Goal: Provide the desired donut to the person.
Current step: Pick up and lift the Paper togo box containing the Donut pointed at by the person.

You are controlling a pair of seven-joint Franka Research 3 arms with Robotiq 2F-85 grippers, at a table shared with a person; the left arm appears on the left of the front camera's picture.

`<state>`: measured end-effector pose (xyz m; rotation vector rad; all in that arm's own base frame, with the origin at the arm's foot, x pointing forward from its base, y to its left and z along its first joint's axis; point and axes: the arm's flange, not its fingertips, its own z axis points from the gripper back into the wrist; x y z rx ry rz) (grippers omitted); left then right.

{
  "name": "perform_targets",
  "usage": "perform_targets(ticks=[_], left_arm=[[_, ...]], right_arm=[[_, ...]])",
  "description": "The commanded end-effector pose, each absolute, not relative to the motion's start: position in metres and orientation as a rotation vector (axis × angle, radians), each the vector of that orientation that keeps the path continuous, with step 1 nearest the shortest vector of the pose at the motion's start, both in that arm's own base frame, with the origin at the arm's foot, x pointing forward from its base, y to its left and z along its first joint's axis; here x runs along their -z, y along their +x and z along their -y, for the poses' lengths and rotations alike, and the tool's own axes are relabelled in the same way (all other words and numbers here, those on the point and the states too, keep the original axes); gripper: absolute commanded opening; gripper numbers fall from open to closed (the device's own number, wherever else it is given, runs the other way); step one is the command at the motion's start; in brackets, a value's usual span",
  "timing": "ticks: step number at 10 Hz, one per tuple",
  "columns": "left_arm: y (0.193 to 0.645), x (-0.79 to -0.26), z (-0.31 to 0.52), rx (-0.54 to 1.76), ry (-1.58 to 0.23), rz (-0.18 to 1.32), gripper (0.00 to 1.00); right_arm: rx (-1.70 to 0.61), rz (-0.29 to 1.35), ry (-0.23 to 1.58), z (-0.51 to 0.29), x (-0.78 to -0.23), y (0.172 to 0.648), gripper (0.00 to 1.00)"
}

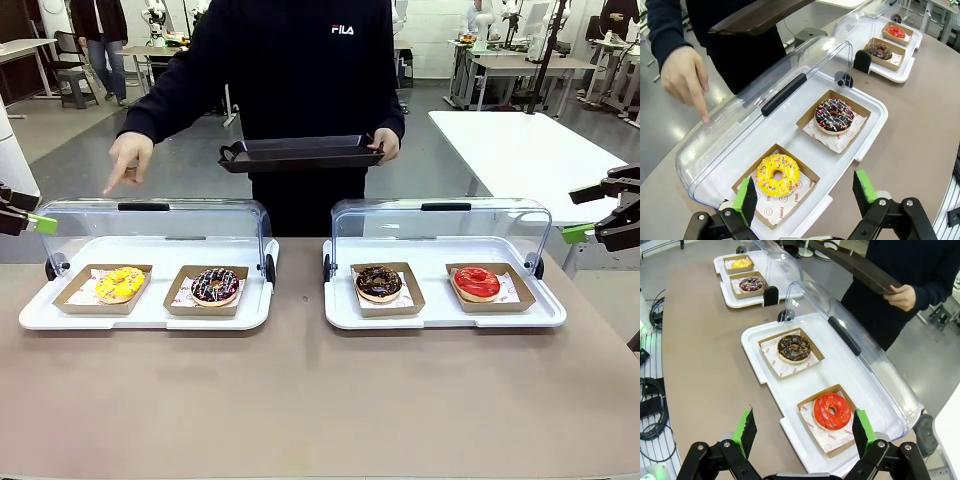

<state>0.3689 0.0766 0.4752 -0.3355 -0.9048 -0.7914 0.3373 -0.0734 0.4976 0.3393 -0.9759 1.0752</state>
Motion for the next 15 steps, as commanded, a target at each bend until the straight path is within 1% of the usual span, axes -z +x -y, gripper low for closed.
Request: perform_targets(ticks=[1, 15], left_arm=[[0.3703, -0.4726, -0.0793, 0.807, -0.339, 0.911, 1.00], [0.3703, -0.4726, -0.0793, 0.807, -0.339, 0.911, 1.00]], right_arm=[[-1.088, 0.998, 0.353, 0.0746, -0.4952, 0.3411, 1.00], [-1.088, 0.998, 0.353, 0.0746, -0.4952, 0.3411, 1.00]])
